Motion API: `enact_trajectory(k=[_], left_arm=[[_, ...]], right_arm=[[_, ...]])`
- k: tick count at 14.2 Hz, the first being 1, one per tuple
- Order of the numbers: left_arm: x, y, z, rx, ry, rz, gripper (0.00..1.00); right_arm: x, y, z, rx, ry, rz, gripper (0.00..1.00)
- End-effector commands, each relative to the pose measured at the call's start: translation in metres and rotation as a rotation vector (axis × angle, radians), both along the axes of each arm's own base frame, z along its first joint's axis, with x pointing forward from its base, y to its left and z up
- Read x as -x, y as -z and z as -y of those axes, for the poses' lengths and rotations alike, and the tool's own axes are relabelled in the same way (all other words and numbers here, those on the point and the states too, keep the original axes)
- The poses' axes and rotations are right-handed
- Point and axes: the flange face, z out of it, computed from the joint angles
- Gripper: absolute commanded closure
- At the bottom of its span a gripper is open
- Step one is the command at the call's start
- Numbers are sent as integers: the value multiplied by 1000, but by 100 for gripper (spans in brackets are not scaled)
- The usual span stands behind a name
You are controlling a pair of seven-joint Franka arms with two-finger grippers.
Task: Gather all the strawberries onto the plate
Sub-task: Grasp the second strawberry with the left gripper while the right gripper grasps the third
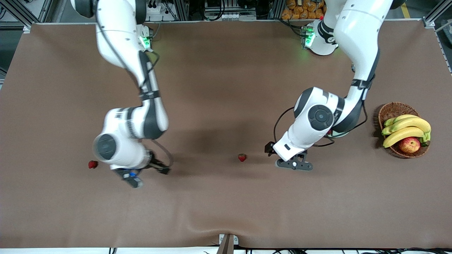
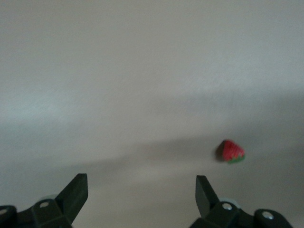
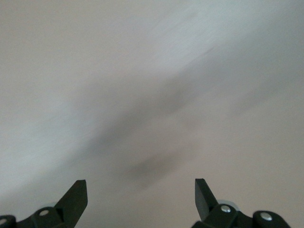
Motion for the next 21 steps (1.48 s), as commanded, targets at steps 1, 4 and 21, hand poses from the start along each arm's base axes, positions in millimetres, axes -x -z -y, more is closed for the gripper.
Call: enact_trajectory(k=[1,4,21], left_arm=[[-3,16,33,24,-25,60,0],[4,38,72,64,-37,112,0],[32,121,118,89,0,144,36]], right_arm=[[-5,-5,101,-26,-74,-41,0],[-6,1,200,-33,-81,-38,0],[31,97,276,73,-166,39,0]])
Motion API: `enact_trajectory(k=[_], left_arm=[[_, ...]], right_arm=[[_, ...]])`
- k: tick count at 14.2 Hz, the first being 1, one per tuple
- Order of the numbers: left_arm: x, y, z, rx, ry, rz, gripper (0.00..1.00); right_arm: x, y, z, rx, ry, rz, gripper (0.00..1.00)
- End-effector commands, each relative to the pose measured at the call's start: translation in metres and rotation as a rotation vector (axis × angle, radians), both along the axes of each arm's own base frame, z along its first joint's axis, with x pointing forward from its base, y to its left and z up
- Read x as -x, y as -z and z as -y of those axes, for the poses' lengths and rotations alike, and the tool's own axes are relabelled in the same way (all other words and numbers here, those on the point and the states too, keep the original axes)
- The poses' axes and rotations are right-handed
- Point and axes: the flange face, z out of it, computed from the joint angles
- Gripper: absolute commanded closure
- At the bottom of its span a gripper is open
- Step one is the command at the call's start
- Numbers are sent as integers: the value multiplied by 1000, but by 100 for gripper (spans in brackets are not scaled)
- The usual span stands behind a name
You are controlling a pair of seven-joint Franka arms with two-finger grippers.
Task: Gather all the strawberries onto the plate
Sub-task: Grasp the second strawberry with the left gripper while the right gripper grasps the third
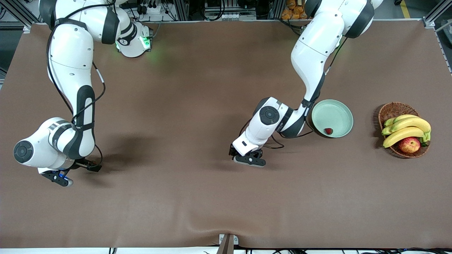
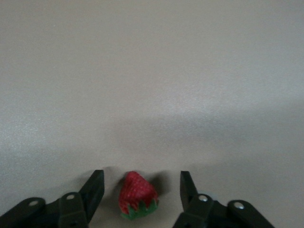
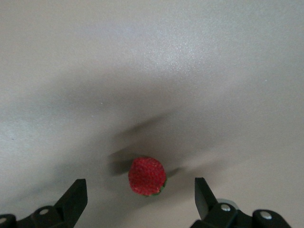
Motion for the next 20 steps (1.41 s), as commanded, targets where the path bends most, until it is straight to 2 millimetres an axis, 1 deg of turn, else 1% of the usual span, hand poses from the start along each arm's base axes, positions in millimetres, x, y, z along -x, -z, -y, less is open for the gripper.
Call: enact_trajectory(k=[1,2,3,4,5,6,7,8,9,10,11,12,13,14,16,17,18,20], left_arm=[[-5,0,3,-19,-7,30,43],[-4,0,5,-19,-5,29,51],[-3,3,5,-20,-5,27,59],[-3,3,5,-20,-5,27,62],[-3,3,5,-21,-7,25,62],[-2,5,5,-21,-5,24,62],[-2,5,5,-22,-4,24,66],[-2,3,6,-21,-5,25,74],[-2,3,6,-21,-3,26,89],[-4,-1,4,-20,-5,30,100],[-7,-5,1,-19,-8,35,100],[-13,-16,-4,-17,-11,49,100],[-21,-22,-14,-26,-24,60,100],[-23,-23,-19,-34,-29,52,100],[-28,-39,-29,-61,-38,20,100],[-28,-51,-33,-75,-38,8,100],[-27,-55,-41,-91,-44,-15,100],[-30,-68,-70,-113,-19,-13,100]], right_arm=[[6,-2,3,-5,-20,3,0],[6,-1,2,-5,-23,1,0],[7,0,3,-6,-25,-1,11],[7,3,4,-15,-40,-3,25],[9,7,7,-23,-58,-7,38],[10,8,14,-30,-60,-6,48],[11,11,15,-38,-59,-9,59],[11,12,14,-41,-59,-10,72],[10,11,13,-44,-59,-9,83],[11,10,13,-47,-59,-11,91],[10,8,11,-50,-59,-10,94],[8,6,5,-51,-59,-7,94],[7,1,-1,-61,-61,-8,94],[6,-2,-8,-74,-68,-16,95],[3,-5,-34,-95,-48,-43,94],[-1,-10,-54,-91,-25,-40,95],[-5,-14,-78,-89,-3,-34,94],[-14,-24,-126,-113,73,-7,94]])
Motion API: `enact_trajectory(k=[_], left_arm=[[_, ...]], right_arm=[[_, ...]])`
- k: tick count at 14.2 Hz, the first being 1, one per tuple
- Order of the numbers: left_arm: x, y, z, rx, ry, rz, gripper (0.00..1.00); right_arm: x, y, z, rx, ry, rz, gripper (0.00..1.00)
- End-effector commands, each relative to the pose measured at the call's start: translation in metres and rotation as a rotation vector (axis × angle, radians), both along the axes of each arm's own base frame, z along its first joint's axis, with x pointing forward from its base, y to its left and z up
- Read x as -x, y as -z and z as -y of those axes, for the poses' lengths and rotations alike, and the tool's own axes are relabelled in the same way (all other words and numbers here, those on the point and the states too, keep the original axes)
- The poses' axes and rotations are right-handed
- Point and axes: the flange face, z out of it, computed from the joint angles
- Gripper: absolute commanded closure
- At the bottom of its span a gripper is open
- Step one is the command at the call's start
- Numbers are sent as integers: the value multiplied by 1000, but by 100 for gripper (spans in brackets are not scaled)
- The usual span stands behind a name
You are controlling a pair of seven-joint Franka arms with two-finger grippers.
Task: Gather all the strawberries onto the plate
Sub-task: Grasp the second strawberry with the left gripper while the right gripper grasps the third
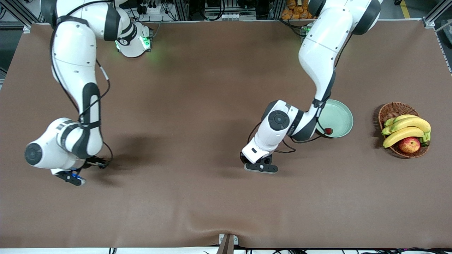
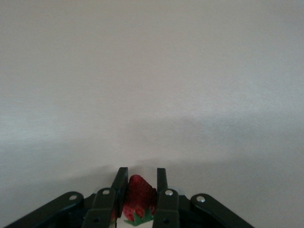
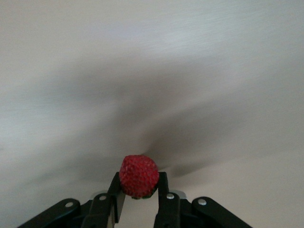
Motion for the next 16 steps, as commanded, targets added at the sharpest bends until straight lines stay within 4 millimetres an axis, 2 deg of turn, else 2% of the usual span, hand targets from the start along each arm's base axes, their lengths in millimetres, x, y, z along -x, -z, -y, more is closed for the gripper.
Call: enact_trajectory(k=[1,4,6,7,10,12,16], left_arm=[[2,-28,-44,-55,45,-3,100],[21,-42,-79,-88,46,-43,100],[25,-49,-110,-104,45,-54,100],[32,-50,-125,-115,51,-64,100],[62,-64,-149,-130,42,-87,100],[81,-70,-169,-139,24,-104,100],[119,-56,-208,-175,34,-176,100]], right_arm=[[-11,-24,-69,-65,113,35,94],[-15,-33,-128,-134,215,48,94],[-15,-39,-166,-166,273,46,94],[-10,-35,-192,-190,297,32,94],[-7,-46,-259,-247,345,31,94],[0,-48,-297,-265,386,61,94],[16,-36,-365,-340,420,132,94]])
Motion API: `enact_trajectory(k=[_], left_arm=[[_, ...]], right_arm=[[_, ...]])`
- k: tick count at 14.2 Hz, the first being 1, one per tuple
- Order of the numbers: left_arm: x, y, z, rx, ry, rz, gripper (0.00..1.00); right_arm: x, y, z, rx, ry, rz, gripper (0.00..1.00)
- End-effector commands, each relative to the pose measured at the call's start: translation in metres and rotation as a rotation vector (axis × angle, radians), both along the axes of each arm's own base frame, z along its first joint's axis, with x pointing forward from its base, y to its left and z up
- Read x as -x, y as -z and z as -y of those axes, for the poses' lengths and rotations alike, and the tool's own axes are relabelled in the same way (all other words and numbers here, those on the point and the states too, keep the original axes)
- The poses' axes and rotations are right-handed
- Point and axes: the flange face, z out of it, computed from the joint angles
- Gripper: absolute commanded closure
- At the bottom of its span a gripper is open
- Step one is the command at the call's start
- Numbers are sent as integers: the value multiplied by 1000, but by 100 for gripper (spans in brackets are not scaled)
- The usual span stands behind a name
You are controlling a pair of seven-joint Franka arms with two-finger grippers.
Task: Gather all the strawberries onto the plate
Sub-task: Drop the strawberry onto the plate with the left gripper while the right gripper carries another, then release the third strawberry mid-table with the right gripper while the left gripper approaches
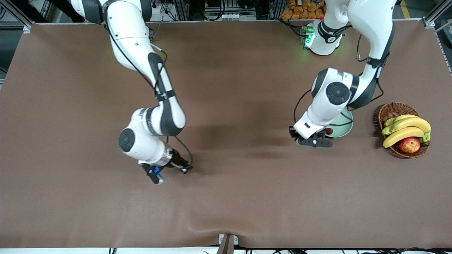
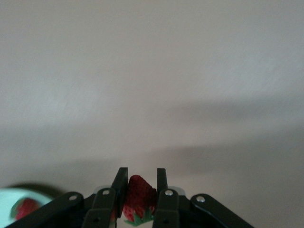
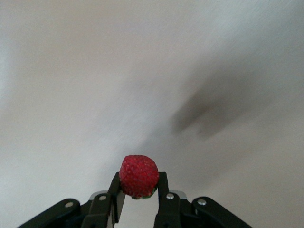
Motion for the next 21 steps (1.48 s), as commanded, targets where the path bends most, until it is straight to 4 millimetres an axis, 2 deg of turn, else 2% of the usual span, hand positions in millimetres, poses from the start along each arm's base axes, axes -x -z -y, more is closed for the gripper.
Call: enact_trajectory(k=[1,3,7,9,10,11,12,13,14,15,17,18,21], left_arm=[[35,1,-28,-36,30,-35,100],[44,12,-64,-46,8,-69,100],[57,30,-92,-58,30,-117,100],[56,35,-107,-59,44,-130,89],[55,36,-114,-58,58,-132,75],[54,40,-122,-58,68,-138,41],[50,40,-130,-56,65,-137,0],[48,43,-134,-55,57,-140,0],[43,39,-133,-54,57,-129,0],[39,35,-128,-53,59,-119,0],[31,28,-116,-50,66,-97,0],[25,26,-101,-46,88,-86,0],[2,14,-70,-28,124,-40,0]], right_arm=[[9,6,-42,-64,68,69,94],[22,9,-71,-98,77,101,94],[67,21,-137,-110,82,98,94],[86,42,-161,-100,106,118,92],[89,48,-170,-102,112,143,92],[90,55,-176,-104,115,145,90],[90,58,-181,-109,118,145,82],[90,60,-184,-111,118,146,65],[90,60,-185,-112,115,147,35],[95,60,-192,-111,102,149,0],[99,59,-196,-108,91,161,0],[98,55,-195,-108,88,169,0],[82,30,-177,-108,103,188,0]])
